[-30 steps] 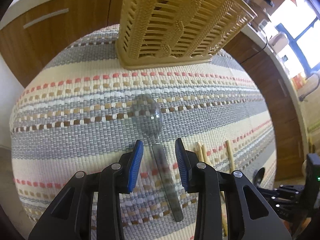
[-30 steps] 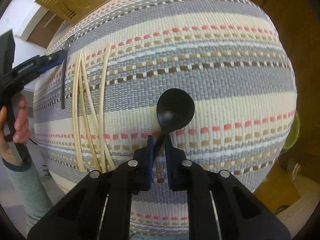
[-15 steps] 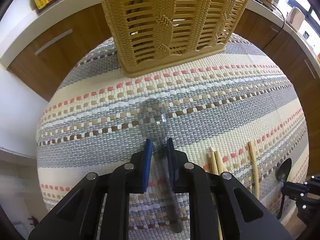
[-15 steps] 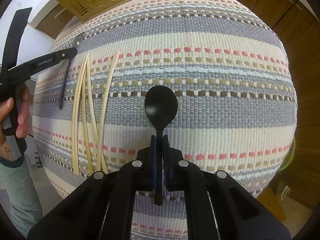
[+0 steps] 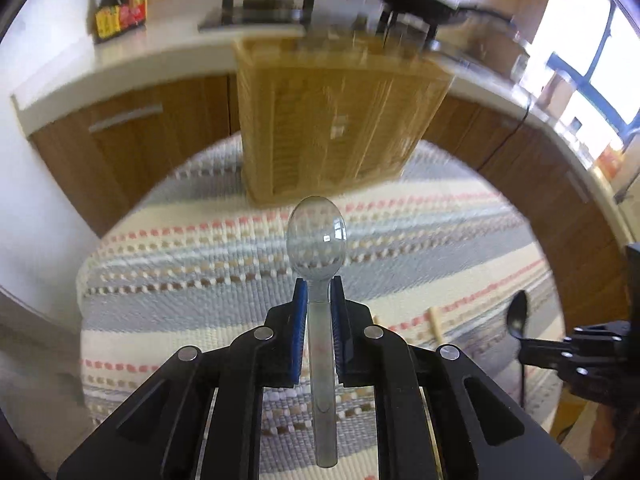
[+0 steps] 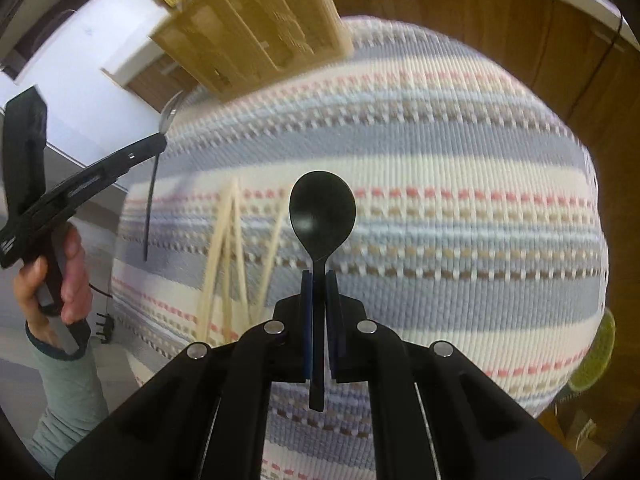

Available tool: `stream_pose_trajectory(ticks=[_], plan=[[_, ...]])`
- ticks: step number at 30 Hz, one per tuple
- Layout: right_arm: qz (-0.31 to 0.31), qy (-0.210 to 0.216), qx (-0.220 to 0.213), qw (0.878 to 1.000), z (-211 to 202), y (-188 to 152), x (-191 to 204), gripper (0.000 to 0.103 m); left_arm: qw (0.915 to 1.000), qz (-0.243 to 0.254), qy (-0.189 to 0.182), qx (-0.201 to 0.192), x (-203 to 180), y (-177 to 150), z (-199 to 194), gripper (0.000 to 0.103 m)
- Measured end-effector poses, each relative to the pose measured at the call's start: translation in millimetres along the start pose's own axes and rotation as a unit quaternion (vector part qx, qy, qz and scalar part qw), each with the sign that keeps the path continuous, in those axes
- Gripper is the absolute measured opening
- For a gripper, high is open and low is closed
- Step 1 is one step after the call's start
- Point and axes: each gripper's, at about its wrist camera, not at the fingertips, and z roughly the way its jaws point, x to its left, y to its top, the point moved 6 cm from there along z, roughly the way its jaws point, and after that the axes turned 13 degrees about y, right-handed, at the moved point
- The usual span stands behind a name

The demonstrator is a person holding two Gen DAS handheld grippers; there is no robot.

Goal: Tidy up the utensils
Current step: 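Lower the right tool and grasp the black plastic spoon handle, then lift the black spoon with the right tool and drop it into the caddy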

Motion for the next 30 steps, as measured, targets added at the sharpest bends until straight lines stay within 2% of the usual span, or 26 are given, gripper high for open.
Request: stream_pose_trajectory(ticks=[6, 11, 14, 16, 19, 21, 27, 30], plan=[[-0.041, 0.015, -0.061, 0.997, -24, 30, 25, 0.005, 0.9953, -0.03, -0.03, -0.087, 15, 30, -63, 0.01], [-0.056, 0.053, -0.097, 0.992, -36, 62, 39, 0.005, 0.9896, -0.043, -0.048, -0.128, 19, 56, -95, 0.01], [-0.091, 0.052, -0.142, 0.984, -48, 81, 51, 0.005, 0.9838, -0.054, -0.058, -0.161, 18, 73, -104, 0.01], [-0.116, 0.047, -0.177, 0.976, -55, 92, 62, 0.005, 0.9797, -0.06, -0.064, -0.181, 17, 82, -107, 0.01], [-0.127, 0.065, -0.217, 0.966, -67, 114, 71, 0.005, 0.9744, -0.072, -0.074, -0.2, 16, 99, -105, 0.01], [-0.141, 0.056, -0.251, 0.956, -79, 129, 77, 0.005, 0.9689, -0.079, -0.083, -0.22, 14, 111, -105, 0.01], [-0.198, 0.029, -0.359, 0.912, -109, 173, 95, 0.005, 0.9492, -0.094, -0.083, -0.289, 16, 141, -107, 0.01], [-0.212, 0.011, -0.388, 0.897, -110, 192, 96, 0.005, 0.9381, -0.095, -0.068, -0.326, 17, 153, -102, 0.01]])
